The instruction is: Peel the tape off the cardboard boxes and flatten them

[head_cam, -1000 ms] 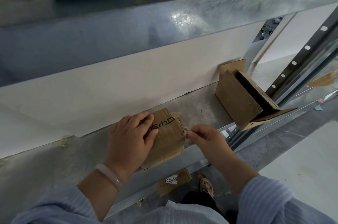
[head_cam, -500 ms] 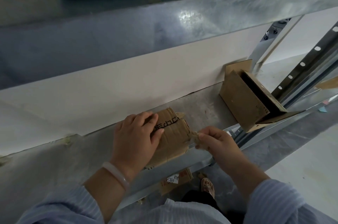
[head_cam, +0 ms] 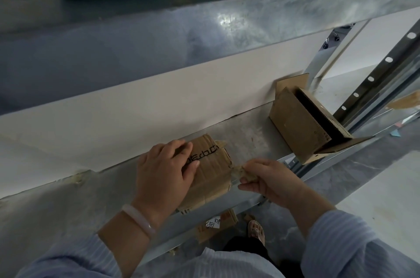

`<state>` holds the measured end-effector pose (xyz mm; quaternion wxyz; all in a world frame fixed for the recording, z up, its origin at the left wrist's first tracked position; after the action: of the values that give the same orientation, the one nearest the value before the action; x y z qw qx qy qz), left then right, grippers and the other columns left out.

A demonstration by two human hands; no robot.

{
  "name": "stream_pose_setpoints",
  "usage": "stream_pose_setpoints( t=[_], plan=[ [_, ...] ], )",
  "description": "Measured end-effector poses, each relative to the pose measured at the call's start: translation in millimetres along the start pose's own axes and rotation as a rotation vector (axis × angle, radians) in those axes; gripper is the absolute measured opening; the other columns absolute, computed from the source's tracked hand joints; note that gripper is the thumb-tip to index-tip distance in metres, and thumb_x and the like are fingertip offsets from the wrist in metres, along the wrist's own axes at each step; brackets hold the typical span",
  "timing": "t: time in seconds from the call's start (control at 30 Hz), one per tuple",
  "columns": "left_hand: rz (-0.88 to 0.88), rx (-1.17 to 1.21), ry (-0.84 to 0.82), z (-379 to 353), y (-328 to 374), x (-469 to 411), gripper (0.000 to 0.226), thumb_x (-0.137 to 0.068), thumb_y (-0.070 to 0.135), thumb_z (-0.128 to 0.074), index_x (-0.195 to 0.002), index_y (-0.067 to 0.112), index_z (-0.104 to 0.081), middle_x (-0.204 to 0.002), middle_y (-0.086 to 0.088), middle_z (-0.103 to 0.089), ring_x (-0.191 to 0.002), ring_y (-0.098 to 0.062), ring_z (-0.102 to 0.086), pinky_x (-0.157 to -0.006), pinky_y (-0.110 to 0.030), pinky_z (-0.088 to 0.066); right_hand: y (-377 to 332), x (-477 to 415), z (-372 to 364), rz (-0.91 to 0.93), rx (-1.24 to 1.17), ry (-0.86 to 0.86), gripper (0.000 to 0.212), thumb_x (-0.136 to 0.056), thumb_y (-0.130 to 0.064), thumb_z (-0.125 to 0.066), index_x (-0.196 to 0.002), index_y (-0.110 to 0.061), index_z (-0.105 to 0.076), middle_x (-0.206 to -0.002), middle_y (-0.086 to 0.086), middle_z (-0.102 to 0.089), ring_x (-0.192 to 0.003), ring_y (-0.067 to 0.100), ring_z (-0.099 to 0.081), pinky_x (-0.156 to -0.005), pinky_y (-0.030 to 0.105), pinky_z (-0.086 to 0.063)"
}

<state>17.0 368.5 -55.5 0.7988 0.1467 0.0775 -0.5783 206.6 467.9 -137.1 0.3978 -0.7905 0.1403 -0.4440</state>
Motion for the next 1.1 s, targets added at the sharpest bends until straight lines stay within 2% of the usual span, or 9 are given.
stream_pose_setpoints(
  t=[0.13, 0.3, 0.47, 0.63, 0.73, 0.8, 0.9, 0.97, 1.1],
  plan=[
    [-0.001, 0.002, 0.016, 1.5, 1.0, 0.8, 0.052, -0.09, 0.053, -0.038, -0.122, 0.023, -0.066, -0.122, 0.01, -0.06, -0.106, -0.02, -0.056, -0.081, -0.039, -0.046, -11.1, 5.5, 18.4, 0.116, 0.09, 0.229, 0.033, -0.077, -0.006, -0.078, -0.102, 0.002, -0.059, -0.09, 0.022, -0.072, -0.076, 0.028, -0.072, -0.068, 0.036, -0.062],
    [0.002, -0.008, 0.017, 0.4, -0.4, 0.9, 0.052, -0.09, 0.054, -0.039, -0.122, 0.023, -0.066, -0.121, 0.009, -0.061, -0.105, -0.02, -0.056, -0.08, -0.037, -0.045, -35.2, 27.3, 10.4, 0.403, 0.337, 0.48, 0.014, -0.086, -0.027, -0.071, -0.085, -0.013, -0.073, -0.074, -0.002, -0.074, -0.07, 0.016, -0.072, -0.071, 0.033, -0.061],
    [-0.006, 0.004, 0.013, -0.5, -0.3, 0.9, 0.052, -0.091, 0.055, -0.038, -0.122, 0.023, -0.066, -0.12, 0.01, -0.061, -0.104, -0.02, -0.056, -0.08, -0.038, -0.047, -30.9, 32.9, 1.4, 0.483, 0.283, 0.333, 0.034, -0.094, -0.002, -0.056, -0.109, -0.027, -0.073, -0.099, -0.007, -0.074, -0.096, 0.029, -0.066, -0.091, 0.049, -0.053],
    [-0.001, 0.003, 0.023, 1.4, 0.6, 1.5, 0.052, -0.091, 0.053, -0.038, -0.122, 0.022, -0.066, -0.12, 0.009, -0.061, -0.103, -0.02, -0.057, -0.081, -0.04, -0.048, -32.0, 28.1, 4.0, 0.514, 0.194, 0.338, 0.028, -0.089, -0.009, -0.067, -0.109, -0.029, -0.065, -0.102, -0.01, -0.071, -0.088, 0.008, -0.07, -0.083, 0.03, -0.058],
    [-0.002, 0.002, 0.025, 1.0, 0.6, 1.0, 0.051, -0.091, 0.053, -0.04, -0.122, 0.022, -0.066, -0.12, 0.009, -0.061, -0.104, -0.02, -0.057, -0.082, -0.04, -0.048, -41.6, 25.5, -2.7, 0.578, 0.441, 0.384, 0.019, -0.09, -0.016, -0.068, -0.099, -0.032, -0.071, -0.085, -0.017, -0.071, -0.082, -0.004, -0.066, -0.074, 0.013, -0.052],
    [0.0, 0.0, 0.029, 1.6, 0.6, 1.1, 0.051, -0.09, 0.053, -0.041, -0.122, 0.023, -0.066, -0.12, 0.009, -0.062, -0.104, -0.02, -0.057, -0.081, -0.039, -0.047, -45.0, 23.7, -10.5, 0.593, 0.616, 0.342, 0.022, -0.092, -0.019, -0.065, -0.109, -0.031, -0.07, -0.092, -0.022, -0.067, -0.083, -0.011, -0.061, -0.07, 0.003, -0.046],
    [0.0, -0.009, 0.028, 2.3, 1.6, 1.6, 0.051, -0.09, 0.053, -0.04, -0.122, 0.022, -0.066, -0.12, 0.009, -0.062, -0.103, -0.02, -0.057, -0.08, -0.039, -0.047, -40.0, 20.3, -15.8, 0.588, 0.777, 0.192, 0.039, -0.086, -0.021, -0.073, -0.121, -0.037, -0.062, -0.108, -0.017, -0.065, -0.095, -0.006, -0.061, -0.08, 0.003, -0.045],
    [0.002, -0.015, 0.029, 2.5, 1.7, 1.3, 0.051, -0.091, 0.053, -0.039, -0.122, 0.023, -0.066, -0.12, 0.01, -0.061, -0.104, -0.02, -0.057, -0.08, -0.038, -0.047, -35.8, 21.0, -15.9, 0.61, 0.807, 0.165, 0.048, -0.078, -0.021, -0.08, -0.118, -0.038, -0.061, -0.105, -0.017, -0.066, -0.094, -0.004, -0.064, -0.083, 0.007, -0.048],
    [-0.003, -0.019, 0.03, 1.9, 1.6, 0.7, 0.051, -0.091, 0.053, -0.039, -0.121, 0.022, -0.067, -0.119, 0.009, -0.062, -0.102, -0.021, -0.058, -0.079, -0.037, -0.048, -42.0, 26.3, -16.2, 0.686, 0.845, 0.255, 0.029, -0.078, -0.021, -0.08, -0.105, -0.025, -0.07, -0.089, -0.021, -0.064, -0.087, -0.013, -0.06, -0.074, 0.002, -0.043]
  ],
)
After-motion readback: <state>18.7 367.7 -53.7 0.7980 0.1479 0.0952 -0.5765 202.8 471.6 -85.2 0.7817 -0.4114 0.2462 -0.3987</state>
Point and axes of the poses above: each hand's wrist, its own x-axis away from the middle knuckle, its own z-axis out of the back of the hand, y = z × x, the point moved 9 cm from there along -x, towards the middle knuckle
